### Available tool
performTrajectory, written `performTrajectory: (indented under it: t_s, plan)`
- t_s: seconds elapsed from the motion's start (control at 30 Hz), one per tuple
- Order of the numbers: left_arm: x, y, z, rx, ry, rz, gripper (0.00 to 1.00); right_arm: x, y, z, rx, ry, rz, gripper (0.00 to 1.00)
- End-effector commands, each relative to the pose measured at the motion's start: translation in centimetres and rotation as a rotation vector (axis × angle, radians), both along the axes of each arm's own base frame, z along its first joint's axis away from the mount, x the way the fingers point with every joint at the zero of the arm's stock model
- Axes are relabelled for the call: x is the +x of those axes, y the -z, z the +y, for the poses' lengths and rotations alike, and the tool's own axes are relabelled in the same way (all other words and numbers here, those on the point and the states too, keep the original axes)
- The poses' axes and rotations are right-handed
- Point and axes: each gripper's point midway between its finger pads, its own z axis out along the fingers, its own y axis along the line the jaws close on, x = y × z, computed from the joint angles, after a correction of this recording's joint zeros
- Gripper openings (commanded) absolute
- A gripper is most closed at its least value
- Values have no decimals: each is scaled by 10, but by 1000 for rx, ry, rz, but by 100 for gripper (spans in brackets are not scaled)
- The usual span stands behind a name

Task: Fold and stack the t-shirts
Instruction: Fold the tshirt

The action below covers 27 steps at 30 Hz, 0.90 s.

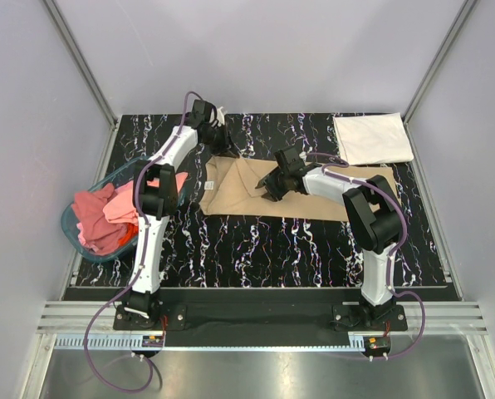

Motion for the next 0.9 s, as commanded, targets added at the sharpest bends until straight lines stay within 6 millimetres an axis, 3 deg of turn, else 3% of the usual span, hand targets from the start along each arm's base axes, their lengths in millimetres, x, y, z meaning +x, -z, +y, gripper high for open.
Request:
performTrajectory:
  t_s: [0.0,0.13,0.37,0.7,0.87]
  plan:
    - [21,-55,-23,-144,60,-171,0,18,-29,4,-3,16,-101,45]
    - [28,-62,-30,-193,73,-216,0,20,-37,0,-15,24,-128,45]
    - [30,-55,-37,-252,69,-199,0,24,-40,-3,-34,31,-150,45]
    - [13,-33,-15,-180,-5,-127,2,24,-43,-7,-49,39,-164,45]
    - [16,-50,-27,-264,42,-160,0,25,-48,-7,-49,39,-178,45]
